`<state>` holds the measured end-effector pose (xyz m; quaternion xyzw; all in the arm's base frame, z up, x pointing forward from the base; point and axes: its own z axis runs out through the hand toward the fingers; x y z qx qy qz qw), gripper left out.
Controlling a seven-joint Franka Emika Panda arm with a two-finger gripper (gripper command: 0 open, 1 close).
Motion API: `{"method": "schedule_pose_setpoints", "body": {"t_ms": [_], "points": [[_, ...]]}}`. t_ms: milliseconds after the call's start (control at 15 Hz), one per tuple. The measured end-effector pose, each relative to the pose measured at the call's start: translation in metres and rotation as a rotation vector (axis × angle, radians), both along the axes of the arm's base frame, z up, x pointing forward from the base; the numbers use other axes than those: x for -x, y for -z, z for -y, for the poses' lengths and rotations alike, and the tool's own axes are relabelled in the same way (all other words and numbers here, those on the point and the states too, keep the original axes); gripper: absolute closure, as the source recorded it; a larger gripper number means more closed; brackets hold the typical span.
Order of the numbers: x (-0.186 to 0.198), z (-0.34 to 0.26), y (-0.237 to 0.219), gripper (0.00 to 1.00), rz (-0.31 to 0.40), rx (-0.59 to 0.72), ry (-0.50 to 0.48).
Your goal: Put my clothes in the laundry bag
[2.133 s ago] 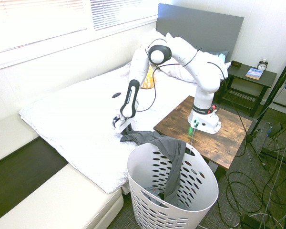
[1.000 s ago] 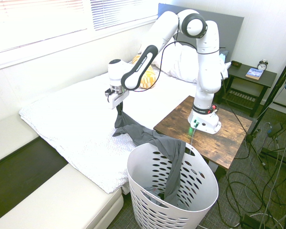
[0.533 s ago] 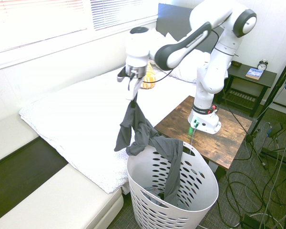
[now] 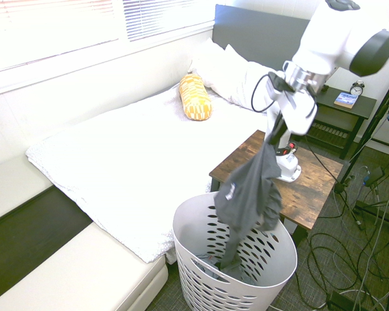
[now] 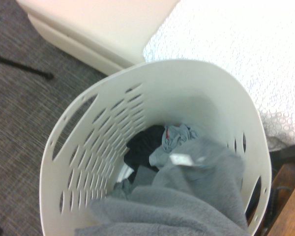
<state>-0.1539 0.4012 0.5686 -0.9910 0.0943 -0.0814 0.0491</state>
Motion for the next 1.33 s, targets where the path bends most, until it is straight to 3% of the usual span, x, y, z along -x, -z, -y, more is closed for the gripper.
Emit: {"method": "schedule_pose_setpoints", "body": {"t_ms": [67, 267, 800, 933, 1333], "points": [[0.016, -0.007, 0.019, 0.0, -0.008, 0.028, -0.016], [0.027, -0.023, 0.049, 0.0, -0.021, 0.076, -0.035], [-0.002, -0.03, 0.05, 0.0, -0.049, 0.085, 0.008], [-0.053, -0.026, 0.049, 0.0, -0.047, 0.091, 0.059], [-0.285, 0.052, 0.023, 0.0, -0.045, 0.077, 0.281]]}}
